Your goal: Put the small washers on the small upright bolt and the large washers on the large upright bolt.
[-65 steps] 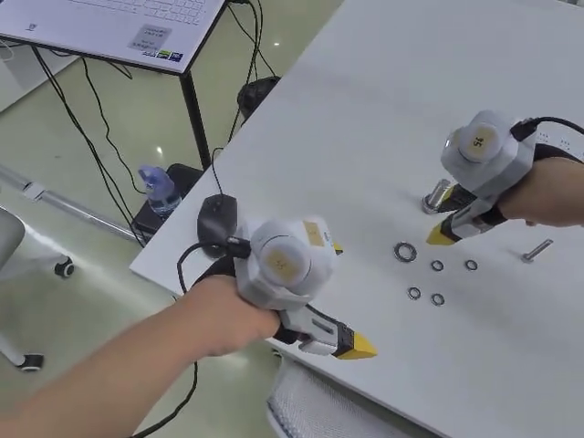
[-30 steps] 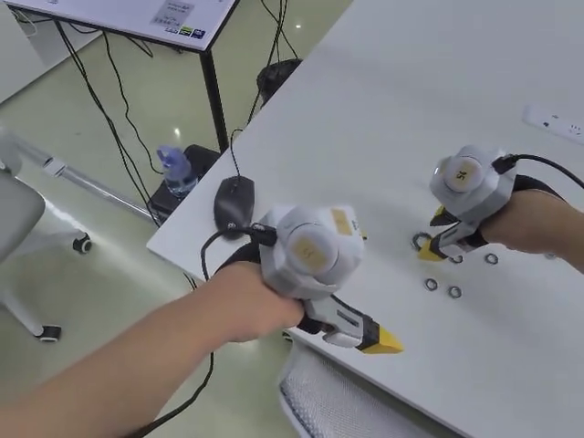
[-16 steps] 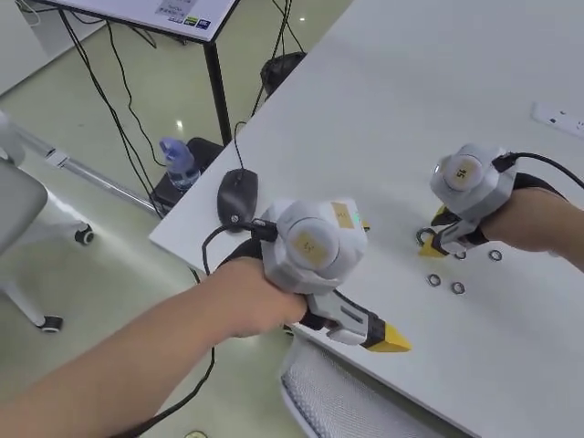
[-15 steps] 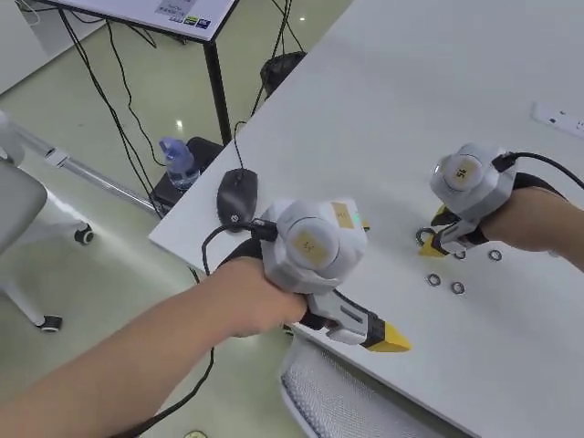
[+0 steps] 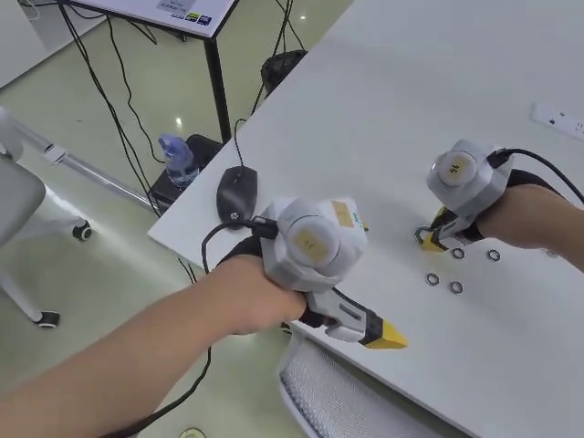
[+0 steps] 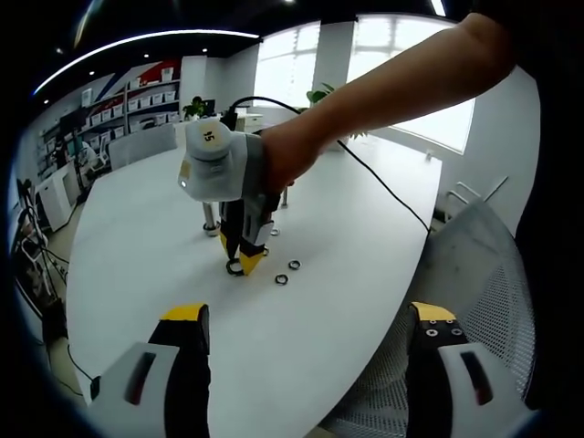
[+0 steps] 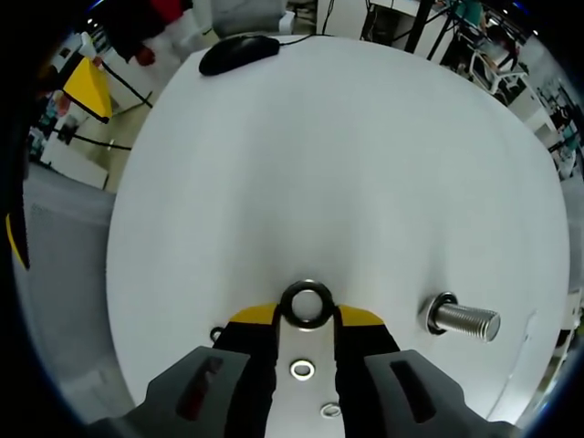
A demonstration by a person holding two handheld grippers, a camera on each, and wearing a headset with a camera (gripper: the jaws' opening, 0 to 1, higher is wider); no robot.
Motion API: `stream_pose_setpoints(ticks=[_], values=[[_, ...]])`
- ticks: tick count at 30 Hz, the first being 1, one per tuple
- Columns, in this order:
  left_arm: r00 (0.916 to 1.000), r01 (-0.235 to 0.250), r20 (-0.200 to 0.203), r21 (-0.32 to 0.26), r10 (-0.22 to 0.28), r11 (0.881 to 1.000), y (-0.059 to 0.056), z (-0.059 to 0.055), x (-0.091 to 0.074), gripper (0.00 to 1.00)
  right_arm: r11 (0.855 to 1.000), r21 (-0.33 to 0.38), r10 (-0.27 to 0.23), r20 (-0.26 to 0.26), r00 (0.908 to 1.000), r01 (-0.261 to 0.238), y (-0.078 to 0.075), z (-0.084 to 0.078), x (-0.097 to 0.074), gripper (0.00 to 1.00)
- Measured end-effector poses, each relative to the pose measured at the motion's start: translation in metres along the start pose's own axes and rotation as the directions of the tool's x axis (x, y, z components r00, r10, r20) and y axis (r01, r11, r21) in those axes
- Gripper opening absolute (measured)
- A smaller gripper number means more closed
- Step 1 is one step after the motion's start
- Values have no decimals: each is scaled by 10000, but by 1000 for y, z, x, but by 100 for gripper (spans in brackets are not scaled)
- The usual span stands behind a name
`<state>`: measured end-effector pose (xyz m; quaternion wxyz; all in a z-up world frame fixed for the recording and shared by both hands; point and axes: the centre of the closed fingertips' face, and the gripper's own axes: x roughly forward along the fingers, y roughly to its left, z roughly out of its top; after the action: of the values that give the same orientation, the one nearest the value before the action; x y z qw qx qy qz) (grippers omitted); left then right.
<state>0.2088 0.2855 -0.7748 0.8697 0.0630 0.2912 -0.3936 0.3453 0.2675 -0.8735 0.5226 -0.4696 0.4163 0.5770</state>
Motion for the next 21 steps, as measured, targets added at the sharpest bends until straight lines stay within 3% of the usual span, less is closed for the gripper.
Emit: stream_pose_setpoints(ticks=[21], values=[[9996,39,-281,-51,-41,10000,-4,-7,-3,83,9994,334,-41,56,10000,39,-1,-3,-3,22]])
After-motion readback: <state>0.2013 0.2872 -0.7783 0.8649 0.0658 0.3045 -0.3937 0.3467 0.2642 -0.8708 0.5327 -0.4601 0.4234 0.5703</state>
